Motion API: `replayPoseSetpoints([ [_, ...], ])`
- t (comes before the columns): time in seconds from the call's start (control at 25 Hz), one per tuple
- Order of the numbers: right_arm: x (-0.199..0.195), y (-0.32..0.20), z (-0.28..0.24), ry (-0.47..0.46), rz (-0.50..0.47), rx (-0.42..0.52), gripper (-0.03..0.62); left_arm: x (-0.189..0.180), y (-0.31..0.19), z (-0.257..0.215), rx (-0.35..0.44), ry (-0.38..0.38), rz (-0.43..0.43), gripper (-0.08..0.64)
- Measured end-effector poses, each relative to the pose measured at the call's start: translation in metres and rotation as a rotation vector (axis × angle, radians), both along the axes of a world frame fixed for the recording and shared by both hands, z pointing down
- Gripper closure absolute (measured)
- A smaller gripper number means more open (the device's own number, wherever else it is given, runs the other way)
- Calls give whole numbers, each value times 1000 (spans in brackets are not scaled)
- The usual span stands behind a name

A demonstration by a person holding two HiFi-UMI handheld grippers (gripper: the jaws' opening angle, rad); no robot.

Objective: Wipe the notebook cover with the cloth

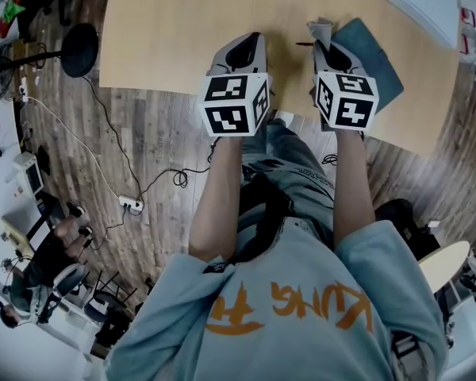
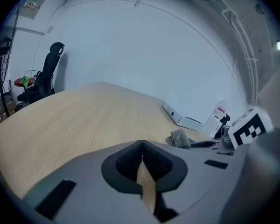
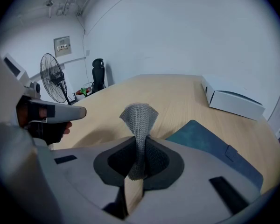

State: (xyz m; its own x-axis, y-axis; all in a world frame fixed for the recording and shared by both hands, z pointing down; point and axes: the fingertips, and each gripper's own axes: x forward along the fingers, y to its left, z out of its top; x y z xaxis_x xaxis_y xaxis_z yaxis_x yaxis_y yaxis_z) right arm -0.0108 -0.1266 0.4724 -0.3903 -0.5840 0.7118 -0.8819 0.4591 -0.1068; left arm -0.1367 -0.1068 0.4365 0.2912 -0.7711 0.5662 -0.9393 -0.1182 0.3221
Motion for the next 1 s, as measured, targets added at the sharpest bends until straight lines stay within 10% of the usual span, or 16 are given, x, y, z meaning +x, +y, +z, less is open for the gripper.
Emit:
replayPoseSetpoints([
  [1.0, 11, 8, 10, 37, -4, -37, 563, 12, 3, 3, -12, 7, 24, 543],
])
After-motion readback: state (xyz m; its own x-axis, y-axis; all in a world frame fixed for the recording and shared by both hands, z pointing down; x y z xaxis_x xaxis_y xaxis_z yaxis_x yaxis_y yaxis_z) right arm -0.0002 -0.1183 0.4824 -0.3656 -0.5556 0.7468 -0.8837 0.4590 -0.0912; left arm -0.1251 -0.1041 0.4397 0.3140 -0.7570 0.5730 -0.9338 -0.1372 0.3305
